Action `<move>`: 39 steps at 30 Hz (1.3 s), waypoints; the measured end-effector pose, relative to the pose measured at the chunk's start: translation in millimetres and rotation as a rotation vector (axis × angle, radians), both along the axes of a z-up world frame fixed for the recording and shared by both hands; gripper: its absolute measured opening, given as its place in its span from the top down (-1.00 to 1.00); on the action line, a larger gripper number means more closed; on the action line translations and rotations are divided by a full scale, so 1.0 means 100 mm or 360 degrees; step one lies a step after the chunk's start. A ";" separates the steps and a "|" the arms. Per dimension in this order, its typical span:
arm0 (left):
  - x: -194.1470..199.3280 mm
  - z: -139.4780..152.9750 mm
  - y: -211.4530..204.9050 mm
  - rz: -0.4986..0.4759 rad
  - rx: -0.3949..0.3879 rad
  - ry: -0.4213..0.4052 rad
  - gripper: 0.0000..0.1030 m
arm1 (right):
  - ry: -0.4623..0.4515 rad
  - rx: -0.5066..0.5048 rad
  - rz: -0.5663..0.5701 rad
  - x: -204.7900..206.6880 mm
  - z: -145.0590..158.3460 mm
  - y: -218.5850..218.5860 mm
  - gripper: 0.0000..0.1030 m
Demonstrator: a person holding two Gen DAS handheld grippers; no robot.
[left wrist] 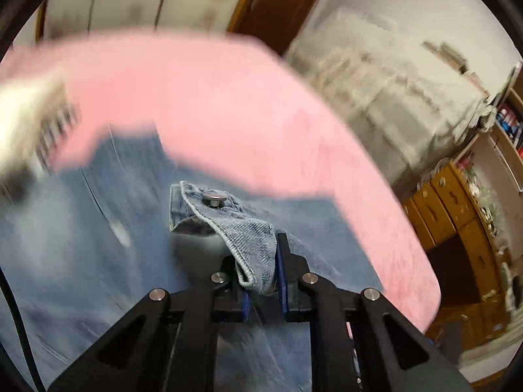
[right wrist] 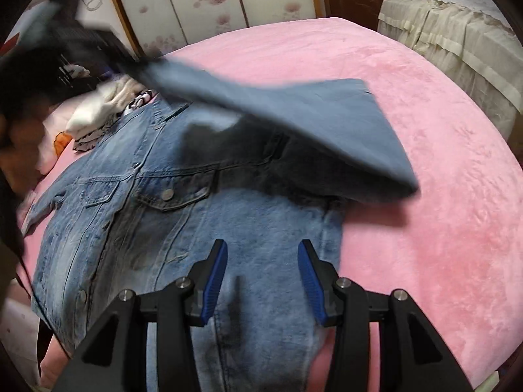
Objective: Fold large clothes
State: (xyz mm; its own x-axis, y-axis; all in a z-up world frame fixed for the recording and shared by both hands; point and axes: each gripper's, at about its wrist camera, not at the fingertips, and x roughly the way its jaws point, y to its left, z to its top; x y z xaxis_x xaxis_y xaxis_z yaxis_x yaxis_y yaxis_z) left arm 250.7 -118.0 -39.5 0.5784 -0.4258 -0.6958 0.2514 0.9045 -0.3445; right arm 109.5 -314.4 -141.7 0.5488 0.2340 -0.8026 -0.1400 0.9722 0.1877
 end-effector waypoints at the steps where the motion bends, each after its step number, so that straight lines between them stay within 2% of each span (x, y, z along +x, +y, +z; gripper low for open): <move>1: 0.02 0.20 0.12 0.0025 0.0025 -0.0090 0.80 | 0.0001 -0.0007 -0.0015 0.03 0.00 -0.01 0.12; 3: 0.00 0.44 0.38 0.0084 0.0097 -0.0222 0.79 | -0.0002 -0.0006 -0.0033 0.09 0.01 -0.03 0.11; 5: -0.04 0.56 0.69 0.0136 0.0175 -0.0311 0.79 | -0.0005 0.0000 -0.0038 0.13 0.01 -0.01 0.11; 8: -0.06 0.42 0.97 0.0194 0.0266 -0.0284 0.78 | -0.0026 -0.0005 -0.0023 0.15 0.04 0.07 0.11; 11: -0.06 -0.15 1.27 0.0226 0.0372 -0.0114 0.75 | -0.0001 -0.0031 0.0018 0.19 0.01 0.19 0.11; 14: -0.04 -0.87 1.46 0.0270 0.0462 0.0260 0.68 | 0.0035 -0.0072 0.0068 0.20 -0.02 0.30 0.11; 16: -0.09 -1.21 1.60 0.0286 0.0395 0.0439 0.62 | 0.0041 -0.0075 0.0082 0.21 0.01 0.33 0.11; 18: -0.18 -1.26 1.75 0.0325 0.0260 0.0463 0.47 | 0.0045 -0.0053 0.0095 0.23 0.07 0.33 0.11; 20: -0.22 -1.21 1.85 0.0346 0.0175 0.0426 0.28 | 0.0040 -0.0015 0.0102 0.27 0.17 0.31 0.08; 21: -0.23 -1.16 1.91 0.0347 0.0116 0.0393 0.20 | 0.0037 -0.0002 0.0099 0.30 0.22 0.28 -0.02; 23: -0.23 -1.04 2.02 0.0369 0.0030 0.0319 -0.15 | 0.0014 0.0018 0.0081 0.39 0.33 0.23 -0.17; 26: -0.11 -0.86 2.14 0.0436 -0.0039 0.0216 -0.30 | -0.0048 0.0034 0.0017 0.61 0.48 0.13 -0.23; 29: 0.18 -0.86 2.18 0.0509 -0.0051 0.0259 -0.30 | -0.0081 -0.0026 -0.0124 0.99 0.52 -0.01 -0.23; 31: 0.40 -0.95 2.19 0.0536 -0.0064 0.0348 -0.30 | -0.0048 -0.0024 -0.0202 1.27 0.48 -0.12 -0.23; 32: 0.45 -1.00 2.34 0.0544 -0.0071 0.0388 -0.30 | -0.0023 -0.0008 -0.0231 1.43 0.43 -0.17 -0.23; 35: 0.70 -1.25 2.28 0.0526 -0.0066 0.0491 -0.27 | 0.0046 -0.0044 -0.0288 1.81 0.28 -0.22 -0.23; 36: 0.74 -1.30 2.22 0.0488 -0.0045 0.0497 -0.18 | 0.0076 -0.0066 -0.0307 1.94 0.21 -0.24 -0.23; 37: 0.77 -1.34 2.16 0.0448 -0.0006 0.0495 0.20 | 0.0114 -0.0067 -0.0314 2.04 0.13 -0.26 -0.22; 38: 0.79 -1.36 2.08 0.0428 0.0078 0.0500 0.58 | 0.0186 -0.0056 -0.0318 2.12 0.02 -0.28 -0.12; 39: 0.81 -1.39 1.99 0.0378 0.0143 0.0508 0.64 | 0.0247 -0.0049 -0.0319 2.17 -0.07 -0.31 0.52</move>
